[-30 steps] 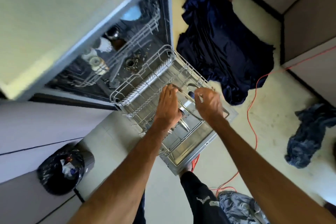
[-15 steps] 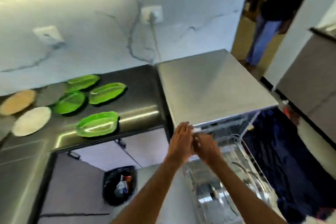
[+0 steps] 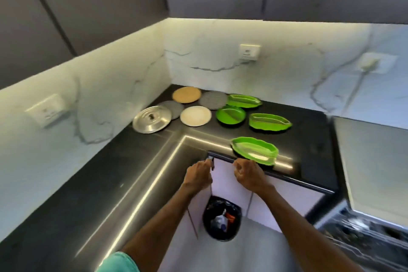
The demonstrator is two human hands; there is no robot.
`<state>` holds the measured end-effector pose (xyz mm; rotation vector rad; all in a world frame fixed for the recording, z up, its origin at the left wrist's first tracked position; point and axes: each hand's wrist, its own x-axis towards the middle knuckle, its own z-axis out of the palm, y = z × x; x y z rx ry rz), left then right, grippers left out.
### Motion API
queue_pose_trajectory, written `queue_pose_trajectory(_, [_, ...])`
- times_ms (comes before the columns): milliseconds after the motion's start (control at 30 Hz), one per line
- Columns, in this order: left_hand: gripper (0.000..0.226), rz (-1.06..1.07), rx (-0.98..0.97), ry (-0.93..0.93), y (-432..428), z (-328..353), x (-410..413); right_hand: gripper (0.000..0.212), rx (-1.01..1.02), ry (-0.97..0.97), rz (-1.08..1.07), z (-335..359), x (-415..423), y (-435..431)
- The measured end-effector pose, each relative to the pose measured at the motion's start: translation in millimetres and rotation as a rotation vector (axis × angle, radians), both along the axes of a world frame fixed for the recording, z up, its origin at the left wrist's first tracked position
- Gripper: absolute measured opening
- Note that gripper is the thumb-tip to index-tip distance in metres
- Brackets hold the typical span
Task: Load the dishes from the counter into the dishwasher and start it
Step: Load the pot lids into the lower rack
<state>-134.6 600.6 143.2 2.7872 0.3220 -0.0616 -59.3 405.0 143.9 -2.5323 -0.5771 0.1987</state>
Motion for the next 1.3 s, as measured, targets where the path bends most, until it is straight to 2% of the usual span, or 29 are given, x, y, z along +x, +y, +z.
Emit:
queue_pose_trajectory(133, [0.031, 0.205, -0.037, 0.036, 78.4, -18.2, -22.1, 0.015, -0.004, 0.001, 0.148, 17.3, -9.2, 68.0])
queue_pose_trajectory(333, [0.03, 0.407, -0.145, 0.062, 141.4, -51.7, 4.6, 0.014, -0.029, 0.059, 0.227, -15.9, 51.0, 130.2])
queue_pose_trajectory(500, [0.034, 0.418, -0.069, 0.176, 165.4, -102.2, 36.5, 0.024, -0.062, 0.144, 0.358, -66.2, 117.2, 164.1])
queue_pose_trajectory(567, [0.044, 0.354, -0.052, 0.27, 165.1, -116.4, 42.8, 0.038, -0.112, 0.211, 0.435, -81.4, 132.8, 176.1])
queue_pose_trajectory(700, [0.041, 0.32, -0.085, 0.398, 164.7, -126.7, 54.5, 0.075, -0.301, 0.344, 0.557, -98.9, 151.3, 202.6])
queue_pose_trajectory(800, [0.039, 0.361, -0.102, 0.397, 181.5, -124.2, 72.0, 0.085, -0.348, 0.379, 0.608, -110.4, 159.2, 220.5])
queue_pose_trajectory(933, [0.036, 0.415, -0.065, 0.38, 225.7, -115.8, 112.2, 0.082, -0.403, 0.416, 0.604, -127.8, 172.2, 248.1])
queue_pose_trajectory(1067, [0.033, 0.468, -0.025, 0.233, 276.0, -104.3, 165.3, 0.079, -0.378, 0.456, 0.559, -141.2, 191.6, 285.3])
queue_pose_trajectory(1200, [0.066, 0.466, 0.059, 0.1, 333.3, -98.4, 228.1, 0.076, -0.35, 0.505, 0.572, -142.4, 210.8, 332.5])
queue_pose_trajectory(1300, [0.085, 0.49, 0.081, 0.178, 376.7, -96.0, 274.4, 0.074, -0.373, 0.529, 0.584, -139.9, 218.5, 349.4])
